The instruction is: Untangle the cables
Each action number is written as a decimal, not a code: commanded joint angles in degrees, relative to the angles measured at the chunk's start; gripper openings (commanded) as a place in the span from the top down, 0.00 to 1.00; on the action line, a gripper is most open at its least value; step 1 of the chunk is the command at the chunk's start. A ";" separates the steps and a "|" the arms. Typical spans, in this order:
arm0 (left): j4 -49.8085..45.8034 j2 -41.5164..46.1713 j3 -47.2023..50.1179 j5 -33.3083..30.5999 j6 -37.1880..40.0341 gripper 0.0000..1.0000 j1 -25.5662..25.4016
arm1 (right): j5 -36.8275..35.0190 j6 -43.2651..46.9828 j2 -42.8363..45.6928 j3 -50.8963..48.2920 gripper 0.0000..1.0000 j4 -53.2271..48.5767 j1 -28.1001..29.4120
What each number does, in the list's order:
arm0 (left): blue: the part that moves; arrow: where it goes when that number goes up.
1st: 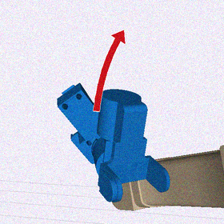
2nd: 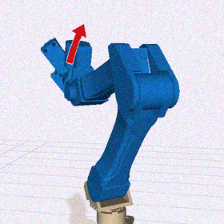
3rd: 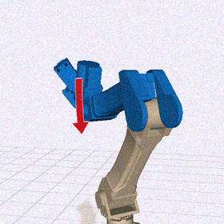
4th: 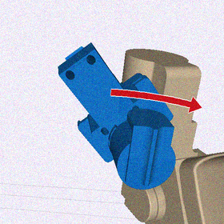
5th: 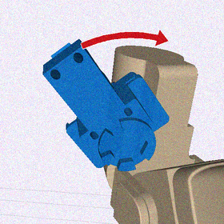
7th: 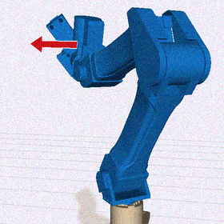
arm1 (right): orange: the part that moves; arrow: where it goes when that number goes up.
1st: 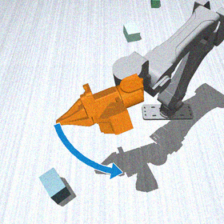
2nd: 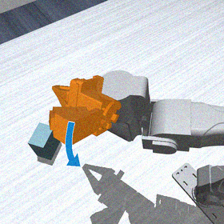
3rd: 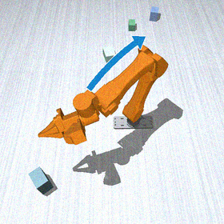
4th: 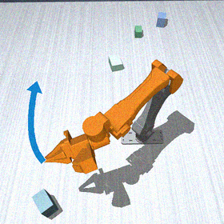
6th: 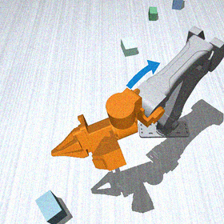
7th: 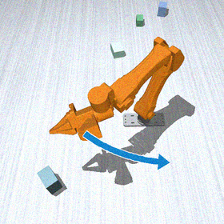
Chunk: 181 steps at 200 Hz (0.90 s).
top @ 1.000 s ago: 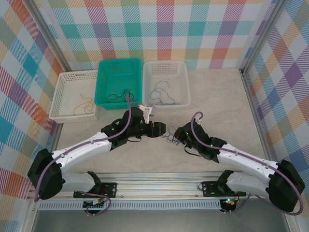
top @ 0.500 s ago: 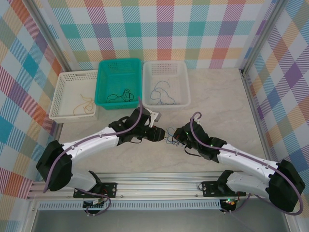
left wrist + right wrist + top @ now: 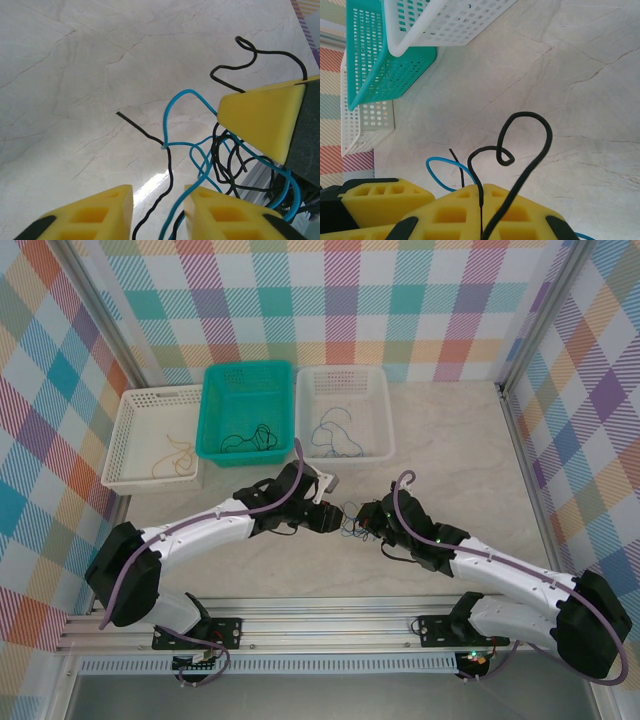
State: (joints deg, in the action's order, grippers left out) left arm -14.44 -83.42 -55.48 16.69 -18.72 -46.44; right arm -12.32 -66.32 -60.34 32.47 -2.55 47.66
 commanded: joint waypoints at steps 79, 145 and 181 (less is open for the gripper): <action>-0.36 1.98 -1.83 -2.19 0.23 0.97 -0.86 | 0.91 0.87 -1.32 1.29 1.00 -1.37 0.24; 2.21 4.03 -0.33 -8.77 -5.10 1.00 -0.92 | 0.21 -0.53 -2.98 1.43 1.00 -4.86 0.23; 5.58 6.19 3.13 -13.60 -9.68 1.00 -0.85 | -0.25 -2.40 -3.82 -0.37 1.00 -6.38 0.24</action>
State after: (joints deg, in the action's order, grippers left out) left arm -12.29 -79.75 -54.78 8.01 -24.34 -46.44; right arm -11.75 -67.09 -63.72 32.47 -6.61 47.66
